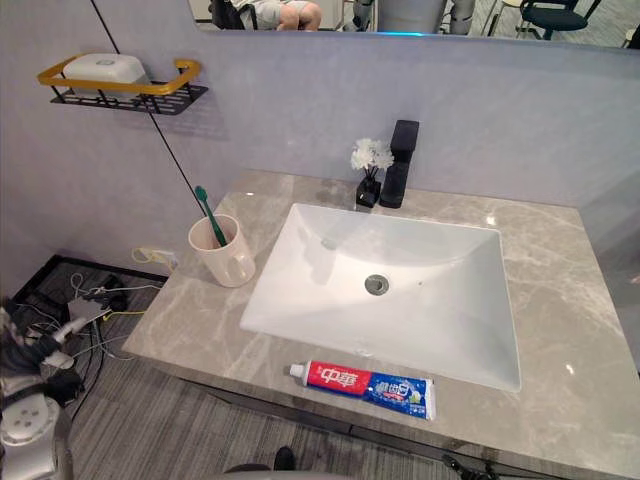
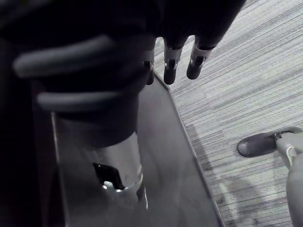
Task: Organize washtable
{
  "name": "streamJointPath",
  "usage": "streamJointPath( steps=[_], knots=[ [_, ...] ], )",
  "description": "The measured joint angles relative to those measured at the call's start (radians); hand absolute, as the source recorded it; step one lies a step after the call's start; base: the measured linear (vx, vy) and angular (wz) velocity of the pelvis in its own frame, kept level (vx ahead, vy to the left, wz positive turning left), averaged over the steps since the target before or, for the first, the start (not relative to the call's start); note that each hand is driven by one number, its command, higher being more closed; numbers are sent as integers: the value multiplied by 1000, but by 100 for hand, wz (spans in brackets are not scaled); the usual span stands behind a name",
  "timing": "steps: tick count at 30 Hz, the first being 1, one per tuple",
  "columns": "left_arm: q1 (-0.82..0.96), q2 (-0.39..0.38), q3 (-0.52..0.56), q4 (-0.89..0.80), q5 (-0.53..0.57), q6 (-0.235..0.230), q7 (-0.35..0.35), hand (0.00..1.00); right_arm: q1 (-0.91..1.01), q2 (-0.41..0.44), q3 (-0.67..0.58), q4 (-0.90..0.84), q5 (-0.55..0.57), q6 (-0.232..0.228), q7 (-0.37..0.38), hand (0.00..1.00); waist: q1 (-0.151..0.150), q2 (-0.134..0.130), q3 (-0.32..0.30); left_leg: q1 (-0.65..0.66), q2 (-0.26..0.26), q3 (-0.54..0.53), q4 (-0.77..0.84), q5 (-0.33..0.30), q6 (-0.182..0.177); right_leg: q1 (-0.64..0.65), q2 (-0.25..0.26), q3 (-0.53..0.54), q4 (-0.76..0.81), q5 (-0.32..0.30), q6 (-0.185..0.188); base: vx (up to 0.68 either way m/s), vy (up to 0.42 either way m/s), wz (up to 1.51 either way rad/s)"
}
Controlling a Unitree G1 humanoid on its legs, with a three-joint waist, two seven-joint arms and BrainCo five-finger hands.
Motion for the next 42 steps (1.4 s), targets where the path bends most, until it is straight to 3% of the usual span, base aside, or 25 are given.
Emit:
streamJointPath(
  steps=[4,8,18,21,29,42],
  knots=[
    [1,-8,-178,-170,28,-34,-20,0,-2,0,33,1,1,-2,11,0,-2,4,0,-2,0,-5,0,5,0,-3,0,0,9,0,0,-60,-17,4],
    [3,-7,-336,-277,30,-52,-96,0,0,2,56,3,1,-3,42,0,-19,13,-5,-13,0,-5,0,11,3,-21,-1,0,24,0,0,-63,-11,0],
    [9,86,-534,-313,226,-57,-191,0,-3,8,121,11,0,-7,44,0,-45,10,-9,-13,3,1,0,16,5,-31,-1,7,34,-1,1,-37,-13,-2],
    [20,103,-593,-311,235,-57,-206,0,-3,8,123,10,0,-7,44,0,-55,2,-12,-11,4,2,1,16,6,-31,0,8,34,-1,0,-3,-6,-1],
    [31,147,-689,-264,263,-56,-255,0,4,7,149,10,19,-7,43,0,-59,5,-14,2,3,3,1,16,6,-19,-1,8,31,-1,-1,-2,-3,0],
    [88,155,-771,-261,289,-56,-314,0,2,6,159,10,30,-7,44,0,-60,8,-16,16,0,-10,0,18,8,7,-1,-7,23,-2,-3,-13,-12,3]
  ],
)
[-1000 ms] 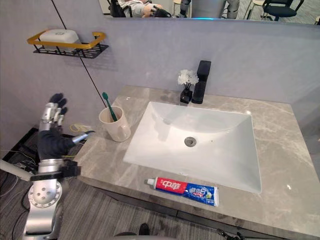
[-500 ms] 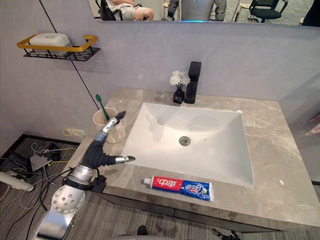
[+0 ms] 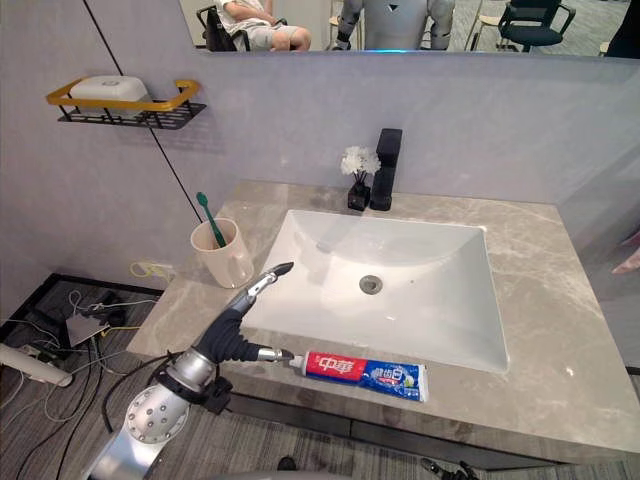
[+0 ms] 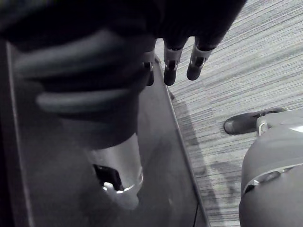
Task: Organize washtable
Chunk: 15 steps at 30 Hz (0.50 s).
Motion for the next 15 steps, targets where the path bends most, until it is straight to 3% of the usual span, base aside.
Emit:
streamJointPath(
  steps=[15],
  knots=[
    [2,-17,-71,62,183,8,-18,0,38,-1,7,-1,1,1,1,0,0,-5,15,41,-4,-42,0,7,-1,56,1,-42,10,-14,-21,-38,-22,8]
  ],
)
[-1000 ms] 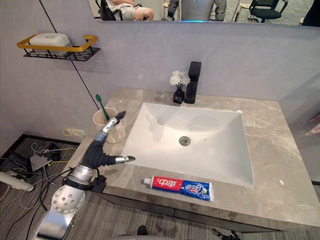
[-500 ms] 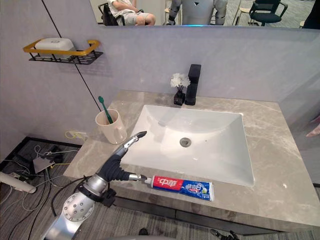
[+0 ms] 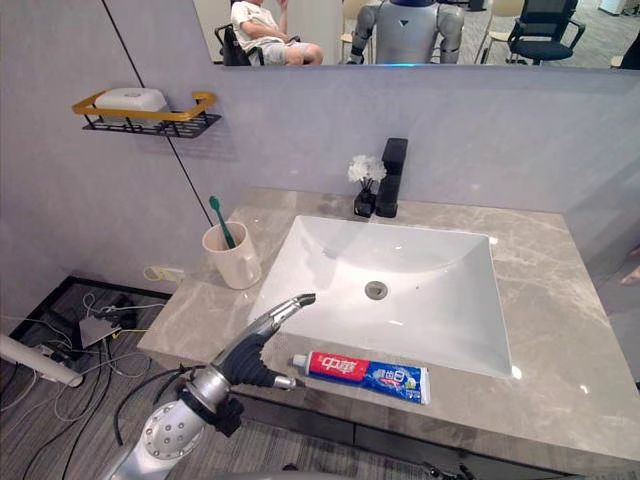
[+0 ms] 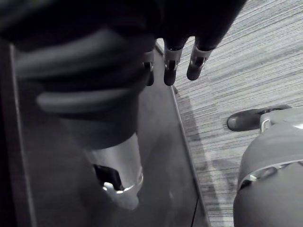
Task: Organize washtable
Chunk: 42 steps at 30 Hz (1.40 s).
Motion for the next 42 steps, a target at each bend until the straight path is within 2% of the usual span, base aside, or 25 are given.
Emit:
streamJointPath(
  steps=[16,20,23,30,42],
  knots=[
    [-37,-81,-112,102,66,17,22,0,-2,7,-31,0,8,2,-4,0,-5,2,23,-1,2,-30,0,8,-6,10,4,-25,9,-12,14,-26,-13,5],
    [-59,-106,-127,136,66,17,25,0,-8,21,-32,0,8,3,-6,0,-30,-2,39,1,4,-26,0,8,-6,10,6,-21,8,-12,14,-10,-8,-2],
    [-78,-111,-155,160,65,18,25,0,-6,33,-38,1,8,5,-6,0,-35,-2,39,4,5,-18,0,7,-7,9,6,-6,8,-12,14,-15,-5,-7],
    [-94,-124,-161,176,63,20,27,0,-3,42,-53,1,8,5,-8,0,-49,-2,39,12,9,-2,0,6,-7,7,6,5,11,-12,13,-35,-6,-7],
    [-115,-125,-158,223,100,20,68,0,-1,43,-52,2,8,5,-11,0,-50,-1,39,10,11,1,0,6,-8,5,9,8,8,-11,13,-12,-2,-1]
  ],
)
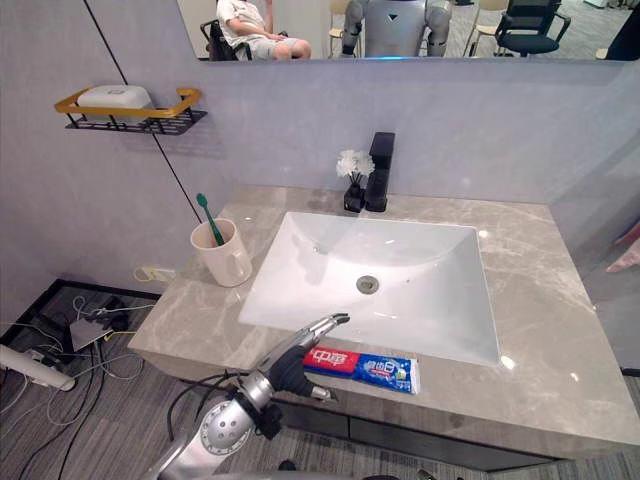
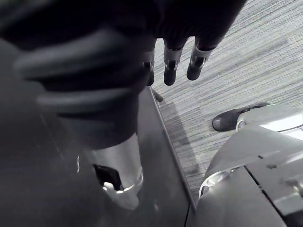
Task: Organize washtable
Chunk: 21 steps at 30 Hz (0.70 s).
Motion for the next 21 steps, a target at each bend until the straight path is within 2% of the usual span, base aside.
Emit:
streamJointPath(
  steps=[12,13,21],
  knots=[
    [-16,-24,23,38,85,9,47,0,0,-2,4,0,0,0,0,0,-1,12,-9,-5,14,21,0,-1,-2,-14,12,22,-6,10,-5,-30,-10,-5],
    [-17,-26,23,38,85,10,48,100,-1,-2,4,0,0,0,0,0,-1,14,-11,-9,15,24,0,-1,-2,-19,13,26,-6,13,-6,-29,6,-8],
    [-57,-48,31,87,122,18,65,100,2,-2,6,0,1,2,1,0,-3,14,-24,-8,15,36,0,-1,-2,-25,11,40,-7,17,-3,-38,-1,-4]
  ],
)
